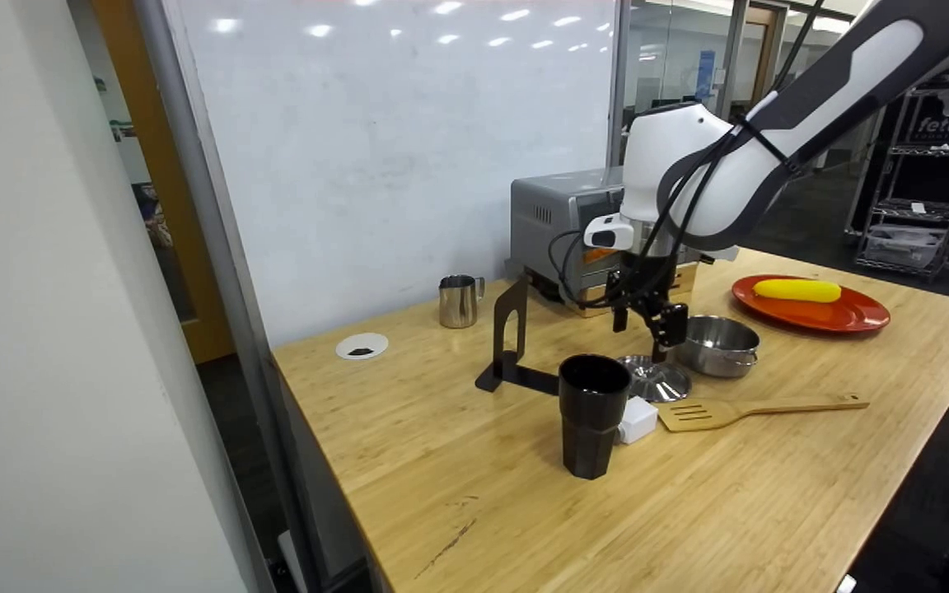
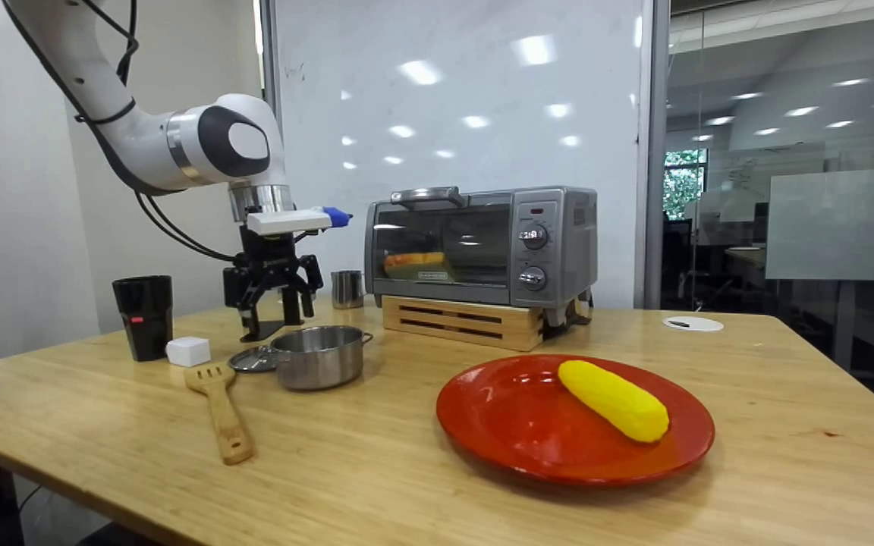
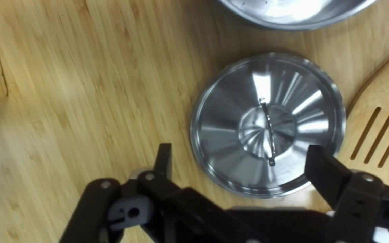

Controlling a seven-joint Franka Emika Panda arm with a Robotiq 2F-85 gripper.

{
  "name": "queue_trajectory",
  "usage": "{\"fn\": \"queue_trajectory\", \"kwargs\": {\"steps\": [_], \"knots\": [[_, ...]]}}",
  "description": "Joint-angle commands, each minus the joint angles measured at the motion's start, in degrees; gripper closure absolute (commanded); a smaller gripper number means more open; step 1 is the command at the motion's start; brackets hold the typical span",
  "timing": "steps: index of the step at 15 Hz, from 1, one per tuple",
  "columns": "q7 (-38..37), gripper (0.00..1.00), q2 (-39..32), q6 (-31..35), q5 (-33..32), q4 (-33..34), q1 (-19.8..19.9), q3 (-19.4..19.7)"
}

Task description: Take the white box out of the silver pot then close the pot

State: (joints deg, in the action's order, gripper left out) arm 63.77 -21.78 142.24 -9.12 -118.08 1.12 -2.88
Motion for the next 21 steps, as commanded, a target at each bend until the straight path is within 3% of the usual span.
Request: {"fn": "queue_trajectory", "kwargs": {"steps": [1, 16, 17, 18, 21], "knots": [[-1.5, 0.0, -1.8, -2.0, -1.6, 1.6, -0.2, -0.2], [-3.0, 0.0, 1.1, -1.6, -8.3, -5.6, -1.9, -0.3], [-3.3, 0.25, 1.4, -1.5, -8.7, -6.3, -2.1, -0.4], [-3.4, 0.26, 1.5, -1.4, -9.1, -6.8, -2.3, -0.5], [-3.8, 0.48, 2.2, -1.1, -10.3, -7.6, -2.9, -0.5]]}}
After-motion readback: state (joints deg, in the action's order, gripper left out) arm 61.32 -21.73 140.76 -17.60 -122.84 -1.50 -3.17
